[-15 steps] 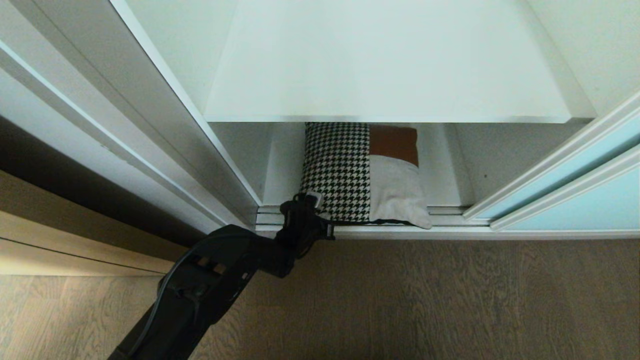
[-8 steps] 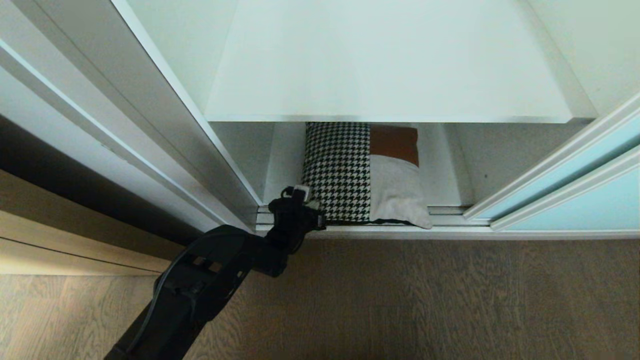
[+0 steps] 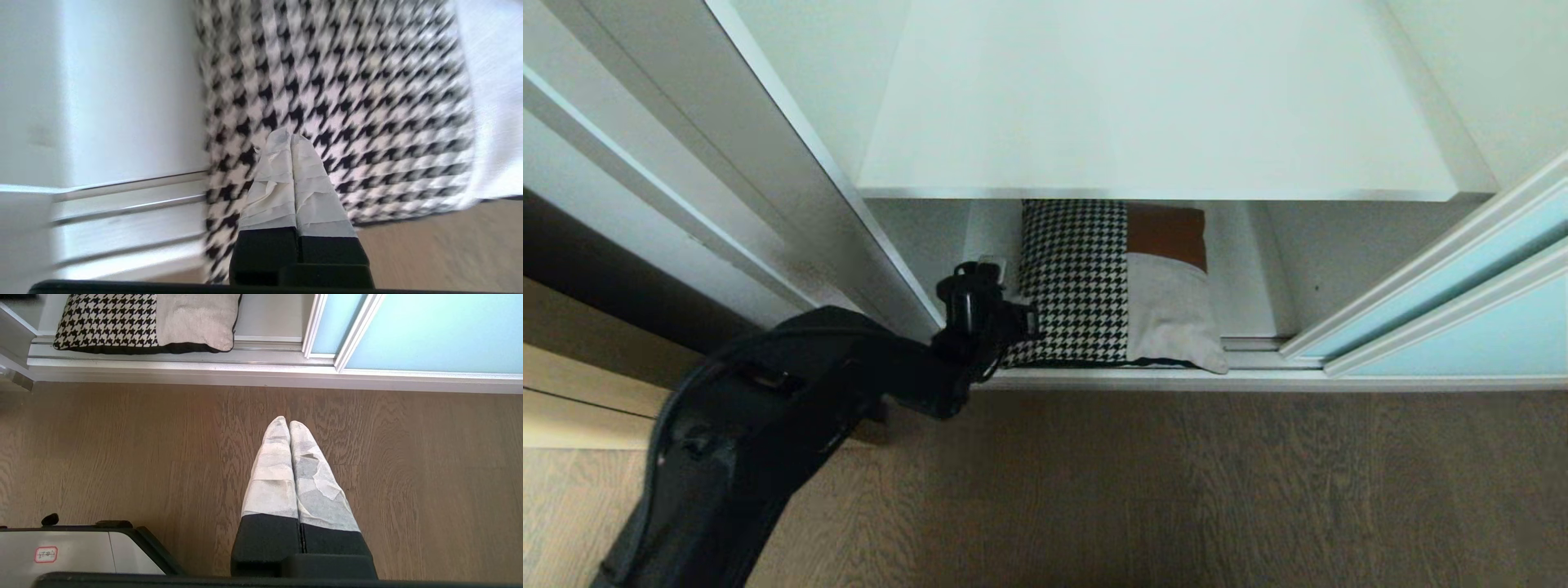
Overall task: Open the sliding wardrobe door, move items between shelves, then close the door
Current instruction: Close the door
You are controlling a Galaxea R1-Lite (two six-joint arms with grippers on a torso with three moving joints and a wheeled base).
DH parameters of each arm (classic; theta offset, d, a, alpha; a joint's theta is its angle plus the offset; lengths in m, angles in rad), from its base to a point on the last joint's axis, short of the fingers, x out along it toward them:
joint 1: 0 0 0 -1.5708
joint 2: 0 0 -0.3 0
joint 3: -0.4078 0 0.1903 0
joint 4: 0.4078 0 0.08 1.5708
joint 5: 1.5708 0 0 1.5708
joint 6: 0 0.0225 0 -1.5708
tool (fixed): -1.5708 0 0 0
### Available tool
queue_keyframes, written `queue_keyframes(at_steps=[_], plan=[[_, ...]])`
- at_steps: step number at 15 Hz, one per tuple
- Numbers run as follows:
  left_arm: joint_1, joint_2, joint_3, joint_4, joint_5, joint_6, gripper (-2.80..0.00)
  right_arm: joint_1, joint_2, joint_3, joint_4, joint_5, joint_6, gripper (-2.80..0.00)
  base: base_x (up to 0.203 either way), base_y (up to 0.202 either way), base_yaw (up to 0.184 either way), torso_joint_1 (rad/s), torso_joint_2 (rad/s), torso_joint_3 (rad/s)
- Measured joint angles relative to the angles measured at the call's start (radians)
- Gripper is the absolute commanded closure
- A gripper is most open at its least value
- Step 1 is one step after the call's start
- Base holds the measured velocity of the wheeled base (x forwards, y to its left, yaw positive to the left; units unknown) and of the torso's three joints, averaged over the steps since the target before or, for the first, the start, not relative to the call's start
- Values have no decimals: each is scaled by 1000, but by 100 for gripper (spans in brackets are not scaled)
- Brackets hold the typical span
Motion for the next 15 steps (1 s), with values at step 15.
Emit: queue_keyframes(at_steps=[15], plan=[[261,-1358,880,528,-151,41,0,-1,0,0,0,0,0,0,0,0,0,0,0,0]])
